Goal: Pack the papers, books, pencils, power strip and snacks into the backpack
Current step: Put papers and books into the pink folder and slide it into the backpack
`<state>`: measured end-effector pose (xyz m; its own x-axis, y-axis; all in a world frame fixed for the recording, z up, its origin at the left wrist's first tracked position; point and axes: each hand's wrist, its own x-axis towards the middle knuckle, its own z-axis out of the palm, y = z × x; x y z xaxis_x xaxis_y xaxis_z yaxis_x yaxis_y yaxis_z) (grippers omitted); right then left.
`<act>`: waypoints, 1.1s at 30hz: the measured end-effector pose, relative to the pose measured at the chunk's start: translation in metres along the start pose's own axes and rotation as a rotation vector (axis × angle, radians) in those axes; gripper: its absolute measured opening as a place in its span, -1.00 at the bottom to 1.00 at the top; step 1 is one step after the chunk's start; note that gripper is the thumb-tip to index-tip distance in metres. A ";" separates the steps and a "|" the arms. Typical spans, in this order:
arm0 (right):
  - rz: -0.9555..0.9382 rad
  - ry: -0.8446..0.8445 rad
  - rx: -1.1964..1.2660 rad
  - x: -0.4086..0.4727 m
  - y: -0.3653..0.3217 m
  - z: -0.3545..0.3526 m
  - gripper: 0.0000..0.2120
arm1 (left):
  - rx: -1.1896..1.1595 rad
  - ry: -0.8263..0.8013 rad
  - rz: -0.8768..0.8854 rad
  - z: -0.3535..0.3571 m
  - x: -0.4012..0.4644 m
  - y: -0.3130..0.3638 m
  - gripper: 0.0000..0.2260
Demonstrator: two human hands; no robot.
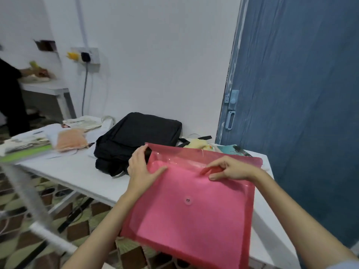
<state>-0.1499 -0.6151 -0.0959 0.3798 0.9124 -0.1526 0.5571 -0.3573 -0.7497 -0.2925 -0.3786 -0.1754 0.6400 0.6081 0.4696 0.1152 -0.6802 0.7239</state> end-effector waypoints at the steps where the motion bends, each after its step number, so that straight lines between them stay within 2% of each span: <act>1: -0.005 -0.003 0.002 0.005 -0.006 0.004 -0.70 | -0.108 -0.041 -0.126 -0.007 0.001 -0.007 -0.11; 2: -0.015 -0.012 -0.007 0.014 -0.012 0.009 -0.72 | -0.233 -0.076 -0.240 -0.016 0.002 -0.017 -0.15; 4: -0.035 -0.033 -0.019 0.034 -0.025 0.022 -0.72 | -0.361 -0.091 -0.370 -0.035 0.005 -0.040 -0.41; 8: -0.062 -0.039 -0.066 0.085 -0.050 0.055 -0.77 | -0.431 0.002 -0.408 -0.083 0.010 -0.097 -0.92; 9: -0.067 -0.028 -0.081 0.103 -0.058 0.067 -0.79 | -0.423 0.017 -0.393 -0.101 0.012 -0.111 -0.96; 13: -0.179 0.090 -0.005 0.165 -0.103 0.117 -0.86 | -0.407 0.109 -0.332 -0.171 0.022 -0.153 -0.93; 16: -0.333 0.366 0.070 0.209 -0.148 0.156 -0.91 | -0.416 0.178 -0.322 -0.225 0.042 -0.186 -0.88; 18: -0.368 0.628 0.157 0.232 -0.174 0.174 -0.74 | -0.412 0.204 -0.323 -0.255 0.058 -0.207 -0.89; 21: -0.297 0.965 0.248 0.255 -0.198 0.188 -0.58 | -0.349 0.187 -0.323 -0.289 0.077 -0.229 -0.83; 23: -0.174 1.077 0.226 0.267 -0.205 0.189 -0.56 | -0.325 0.184 -0.330 -0.305 0.083 -0.239 -0.81; 27: 0.169 0.995 0.070 0.284 -0.193 0.190 -0.70 | -0.271 0.281 -0.310 -0.324 0.094 -0.256 -0.73; 29: 0.206 0.898 -0.032 0.290 -0.176 0.192 -0.75 | -0.294 0.303 -0.336 -0.330 0.101 -0.272 -0.70; 30: 0.219 0.817 -0.150 0.295 -0.166 0.193 -0.64 | -0.281 0.303 -0.351 -0.332 0.106 -0.281 -0.70; 33: 0.367 0.432 -0.532 0.305 -0.142 0.196 -0.08 | -0.252 0.276 -0.372 -0.340 0.119 -0.301 -0.72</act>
<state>-0.2580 -0.2468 -0.1618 0.8016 0.5976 0.0149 0.5782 -0.7687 -0.2735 -0.5091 0.0377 -0.1656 0.3633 0.8978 0.2488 0.0885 -0.2991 0.9501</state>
